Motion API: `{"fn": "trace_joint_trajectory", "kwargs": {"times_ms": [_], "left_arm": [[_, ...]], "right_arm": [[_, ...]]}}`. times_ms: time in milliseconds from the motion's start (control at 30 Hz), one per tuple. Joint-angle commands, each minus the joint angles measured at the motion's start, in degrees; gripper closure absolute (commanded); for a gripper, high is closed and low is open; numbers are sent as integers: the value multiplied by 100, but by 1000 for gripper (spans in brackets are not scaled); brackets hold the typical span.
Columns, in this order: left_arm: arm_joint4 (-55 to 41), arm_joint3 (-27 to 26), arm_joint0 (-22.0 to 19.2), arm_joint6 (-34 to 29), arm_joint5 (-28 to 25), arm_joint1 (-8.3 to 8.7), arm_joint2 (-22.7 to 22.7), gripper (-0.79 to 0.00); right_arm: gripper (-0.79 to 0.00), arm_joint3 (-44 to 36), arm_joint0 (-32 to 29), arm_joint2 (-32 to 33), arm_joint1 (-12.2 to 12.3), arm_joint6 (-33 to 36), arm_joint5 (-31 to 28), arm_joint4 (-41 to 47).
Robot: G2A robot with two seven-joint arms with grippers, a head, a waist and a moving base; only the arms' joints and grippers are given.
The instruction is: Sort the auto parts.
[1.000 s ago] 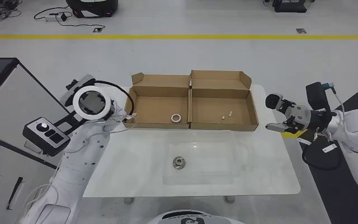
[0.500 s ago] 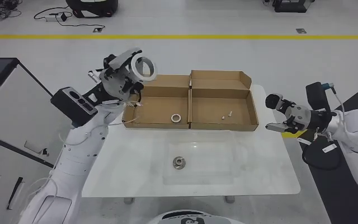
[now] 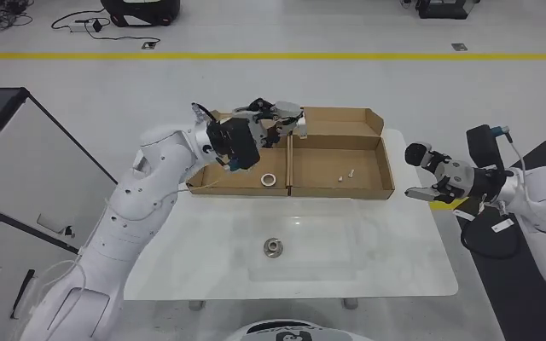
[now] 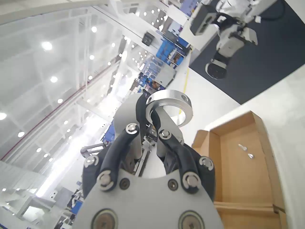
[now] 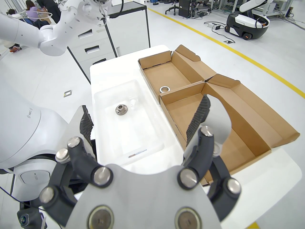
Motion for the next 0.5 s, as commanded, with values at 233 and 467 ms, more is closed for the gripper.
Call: {"fn": "trace_joint_trajectory", "kwargs": {"times_ms": [233,467], "left_arm": [[450,564,-1194,-1270,-924,-172,727,0],[397,1374,-1982,-2437,-1075,-453,1367,0]], "right_arm": [[-785,0,0,0,0,0,0,-1],[-785,0,0,0,0,0,0,-1]]}}
